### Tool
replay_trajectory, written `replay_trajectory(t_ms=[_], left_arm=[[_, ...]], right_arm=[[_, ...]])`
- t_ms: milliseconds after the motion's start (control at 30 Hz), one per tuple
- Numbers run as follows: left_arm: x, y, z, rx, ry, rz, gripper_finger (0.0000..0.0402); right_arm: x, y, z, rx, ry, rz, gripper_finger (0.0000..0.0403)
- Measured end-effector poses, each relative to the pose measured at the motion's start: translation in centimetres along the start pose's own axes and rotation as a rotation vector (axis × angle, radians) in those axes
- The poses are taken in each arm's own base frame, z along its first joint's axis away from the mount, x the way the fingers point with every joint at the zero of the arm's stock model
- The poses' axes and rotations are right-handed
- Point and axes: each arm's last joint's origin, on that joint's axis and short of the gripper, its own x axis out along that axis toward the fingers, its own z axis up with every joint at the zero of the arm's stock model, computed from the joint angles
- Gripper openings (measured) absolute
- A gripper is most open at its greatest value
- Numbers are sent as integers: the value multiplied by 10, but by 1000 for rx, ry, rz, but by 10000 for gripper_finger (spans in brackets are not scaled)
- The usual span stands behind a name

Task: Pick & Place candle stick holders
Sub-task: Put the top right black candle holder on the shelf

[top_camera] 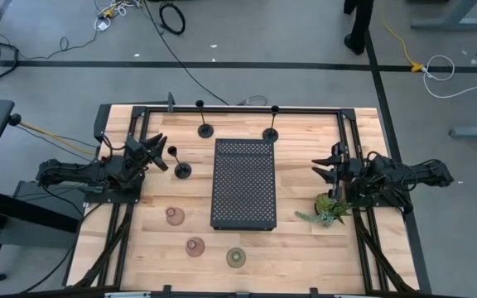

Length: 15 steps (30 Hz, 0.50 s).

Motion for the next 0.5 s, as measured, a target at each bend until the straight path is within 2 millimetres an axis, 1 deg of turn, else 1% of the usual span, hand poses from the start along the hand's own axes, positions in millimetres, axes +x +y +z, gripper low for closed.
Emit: replay_trajectory(t_ms=[67,167,233,300,367,467,500], left_arm=[[0,0,0,0,0,0,99],[0,0,0,0,0,0,99],[0,0,0,0,0,0,99],[0,0,0,0,0,0,99],[0,0,0,-1,0,0,99],[0,0,0,-6,0,0,99],[0,0,0,-16,0,-2,99]], right_arm=[[0,-1,5,35,-46,-7,100],[-1,-2,11,38,-110,-27,100],[-1,-2,14,82,-144,-5,100],[-1,0,14,163,-145,55,100],[-1,1,13,196,-141,92,100],[0,2,8,226,-85,92,100],[1,2,6,266,-64,95,100]])
